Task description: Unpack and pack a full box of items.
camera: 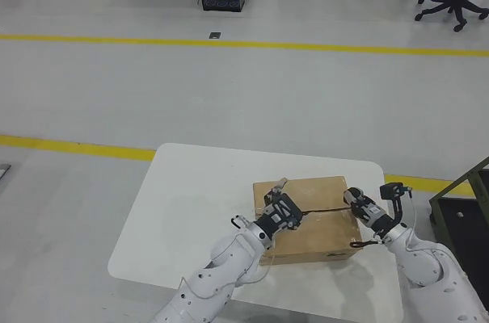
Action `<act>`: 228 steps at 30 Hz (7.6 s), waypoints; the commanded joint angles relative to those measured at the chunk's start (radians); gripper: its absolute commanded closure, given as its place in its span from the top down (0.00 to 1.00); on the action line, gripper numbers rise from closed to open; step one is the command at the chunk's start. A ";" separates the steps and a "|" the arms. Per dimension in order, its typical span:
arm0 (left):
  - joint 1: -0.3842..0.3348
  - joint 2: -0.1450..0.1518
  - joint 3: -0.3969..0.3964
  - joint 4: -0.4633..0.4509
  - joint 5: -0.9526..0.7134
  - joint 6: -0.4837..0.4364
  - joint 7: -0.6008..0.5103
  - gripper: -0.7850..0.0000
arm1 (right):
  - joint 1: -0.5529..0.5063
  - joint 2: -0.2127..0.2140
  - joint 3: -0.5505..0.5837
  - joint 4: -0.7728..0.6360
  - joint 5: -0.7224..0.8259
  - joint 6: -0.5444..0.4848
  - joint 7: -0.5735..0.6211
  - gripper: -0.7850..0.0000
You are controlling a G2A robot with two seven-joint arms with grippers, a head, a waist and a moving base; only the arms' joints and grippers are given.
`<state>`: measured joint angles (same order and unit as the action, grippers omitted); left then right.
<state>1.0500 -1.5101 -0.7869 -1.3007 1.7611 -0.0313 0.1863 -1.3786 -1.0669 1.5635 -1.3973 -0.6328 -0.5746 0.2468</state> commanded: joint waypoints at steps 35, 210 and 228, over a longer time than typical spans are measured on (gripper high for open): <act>0.289 0.094 -0.302 -0.322 -0.019 -0.228 -0.195 1.00 | 0.036 0.027 -0.043 -0.074 -0.089 -0.190 0.209 0.74; -0.061 0.012 -0.056 0.072 -0.301 -0.182 -0.443 0.07 | 0.021 0.097 -0.102 -0.261 -0.768 -0.053 0.255 0.38; -0.047 0.010 -0.065 0.062 -0.288 -0.190 -0.442 0.13 | -0.015 0.111 0.016 -0.227 -0.680 -0.036 0.283 0.49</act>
<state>1.0031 -1.4997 -0.8514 -1.2393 1.4725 -0.2208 -0.2557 -1.3922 -0.9571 1.5685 -1.6276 -1.3225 -0.6089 0.5279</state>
